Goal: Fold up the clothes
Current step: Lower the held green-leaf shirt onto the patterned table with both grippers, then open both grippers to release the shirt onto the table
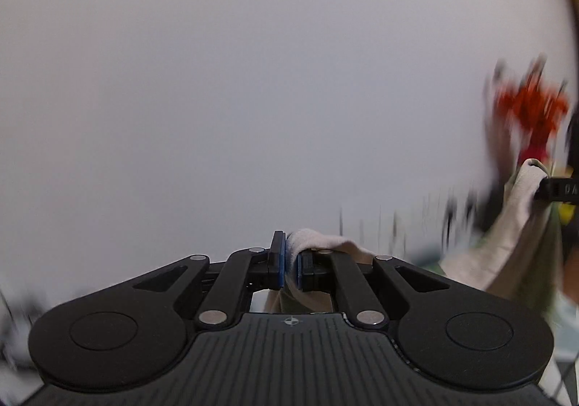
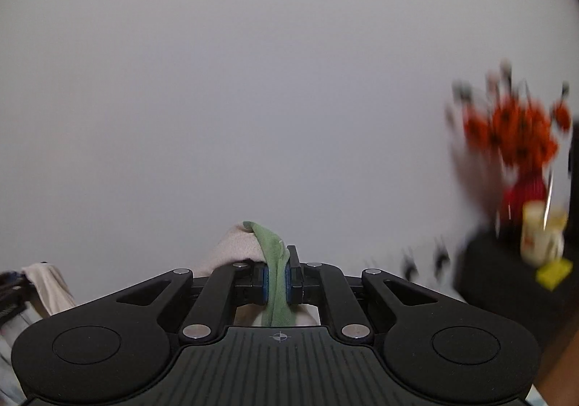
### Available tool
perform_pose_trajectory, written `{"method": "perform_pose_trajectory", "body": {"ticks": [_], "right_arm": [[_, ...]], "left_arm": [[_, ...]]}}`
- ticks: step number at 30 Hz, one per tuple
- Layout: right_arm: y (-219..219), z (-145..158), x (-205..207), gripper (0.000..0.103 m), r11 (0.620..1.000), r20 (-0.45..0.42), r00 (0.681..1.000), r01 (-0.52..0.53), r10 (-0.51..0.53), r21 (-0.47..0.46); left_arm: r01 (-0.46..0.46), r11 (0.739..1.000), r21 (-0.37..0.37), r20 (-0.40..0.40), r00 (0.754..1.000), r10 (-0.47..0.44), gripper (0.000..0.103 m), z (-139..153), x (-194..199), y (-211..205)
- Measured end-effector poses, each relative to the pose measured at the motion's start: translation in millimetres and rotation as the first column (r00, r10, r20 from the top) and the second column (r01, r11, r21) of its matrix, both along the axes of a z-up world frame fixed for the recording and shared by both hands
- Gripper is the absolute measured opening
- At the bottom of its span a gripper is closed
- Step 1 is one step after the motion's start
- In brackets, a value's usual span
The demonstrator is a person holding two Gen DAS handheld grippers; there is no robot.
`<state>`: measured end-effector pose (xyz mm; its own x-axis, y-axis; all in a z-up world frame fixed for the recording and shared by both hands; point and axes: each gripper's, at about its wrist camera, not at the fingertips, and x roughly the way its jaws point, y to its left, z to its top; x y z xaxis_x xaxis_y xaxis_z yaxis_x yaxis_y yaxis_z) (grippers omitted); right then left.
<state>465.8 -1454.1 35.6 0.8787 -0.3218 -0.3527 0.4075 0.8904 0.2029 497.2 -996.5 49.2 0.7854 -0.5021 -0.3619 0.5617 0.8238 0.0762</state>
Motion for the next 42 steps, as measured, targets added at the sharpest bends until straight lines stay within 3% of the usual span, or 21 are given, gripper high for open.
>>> {"method": "perform_pose_trajectory", "body": {"ticks": [3, 6, 10, 12, 13, 14, 15, 17, 19, 20, 22, 24, 27, 32, 35, 37, 39, 42], "right_arm": [[-29.4, -86.1, 24.5, 0.007, 0.999, -0.124, 0.992, 0.003, 0.003, 0.044], [-41.6, -151.3, 46.4, 0.008, 0.995, -0.225, 0.974, -0.002, 0.025, 0.104], [-45.7, -216.6, 67.3, 0.008, 0.990, -0.322, 0.945, -0.011, 0.055, 0.139], [-52.1, -227.9, 75.4, 0.008, 0.990, -0.338, 0.939, -0.015, 0.061, 0.138], [-51.9, -227.2, 79.5, 0.009, 0.992, -0.342, 0.937, -0.027, 0.068, 0.124], [-51.1, -225.4, 83.6, 0.011, 0.993, -0.345, 0.935, -0.041, 0.076, 0.108], [-48.2, -222.9, 85.5, 0.017, 0.994, -0.351, 0.933, -0.054, 0.084, 0.093], [-41.6, -217.5, 88.2, 0.028, 0.995, -0.364, 0.926, -0.081, 0.098, 0.063], [-37.5, -214.1, 93.9, 0.044, 0.993, -0.379, 0.917, -0.108, 0.121, 0.055], [-34.3, -211.1, 93.8, 0.063, 0.991, -0.385, 0.913, -0.123, 0.134, 0.054], [-23.6, -200.4, 85.6, 0.082, 0.988, -0.391, 0.908, -0.148, 0.150, 0.035], [-16.4, -190.1, 68.1, 0.088, 0.985, -0.374, 0.912, -0.169, 0.168, 0.029], [-15.1, -173.7, 27.7, 0.092, 0.987, -0.314, 0.937, -0.138, 0.155, 0.076], [-4.9, -169.0, -51.6, 0.094, 0.970, -0.270, 0.963, 0.047, 0.021, 0.240], [13.1, -175.5, -99.5, 0.094, 0.925, -0.270, 0.960, 0.167, -0.074, 0.342], [36.3, -181.8, -112.3, 0.094, 0.917, -0.269, 0.961, 0.158, -0.058, 0.367], [60.5, -186.3, -111.6, 0.094, 0.937, -0.302, 0.953, 0.108, -0.003, 0.332], [99.0, -188.0, -108.3, 0.094, 0.961, -0.347, 0.934, 0.014, 0.086, 0.275]], "left_arm": [[-0.021, 0.998, 0.064, -0.131, 0.991, 0.029, 0.007, -47.5, 15.6, -19.4], [-0.033, 0.991, 0.130, -0.258, 0.964, 0.066, 0.007, -94.9, 31.1, -38.9], [-0.036, 0.975, 0.218, -0.415, 0.901, 0.126, 0.007, -158.2, 51.9, -64.8], [-0.024, 0.969, 0.244, -0.481, 0.865, 0.142, 0.015, -176.2, 66.2, -74.0], [-0.014, 0.968, 0.249, -0.509, 0.849, 0.143, 0.025, -178.6, 75.0, -76.7], [-0.003, 0.969, 0.247, -0.518, 0.845, 0.135, 0.038, -173.6, 76.4, -72.0], [0.007, 0.970, 0.244, -0.526, 0.841, 0.126, 0.044, -168.6, 77.8, -67.4], [0.035, 0.973, 0.229, -0.520, 0.849, 0.092, 0.070, -156.6, 75.3, -62.5], [0.096, 0.971, 0.219, -0.543, 0.839, 0.040, 0.075, -143.4, 70.0, -52.0], [0.133, 0.968, 0.212, -0.565, 0.825, 0.010, 0.076, -136.6, 63.7, -45.6], [0.163, 0.964, 0.212, -0.564, 0.825, -0.016, 0.080, -125.1, 48.0, -30.2], [0.132, 0.966, 0.223, -0.555, 0.832, 0.014, 0.088, -125.3, 34.5, -5.1], [0.085, 0.967, 0.239, -0.540, 0.840, 0.059, 0.089, -125.7, 14.3, 32.4], [0.058, 0.951, 0.303, -0.619, 0.771, 0.150, 0.089, -166.8, -9.7, 71.8], [0.076, 0.930, 0.360, -0.622, 0.763, 0.179, 0.089, -185.8, -24.3, 81.6], [0.095, 0.914, 0.395, -0.611, 0.770, 0.184, 0.088, -195.1, -33.5, 86.6], [0.096, 0.920, 0.379, -0.614, 0.770, 0.173, 0.089, -199.8, -37.7, 95.9], [0.085, 0.935, 0.345, -0.621, 0.768, 0.159, 0.075, -203.3, -41.9, 112.3]]}}
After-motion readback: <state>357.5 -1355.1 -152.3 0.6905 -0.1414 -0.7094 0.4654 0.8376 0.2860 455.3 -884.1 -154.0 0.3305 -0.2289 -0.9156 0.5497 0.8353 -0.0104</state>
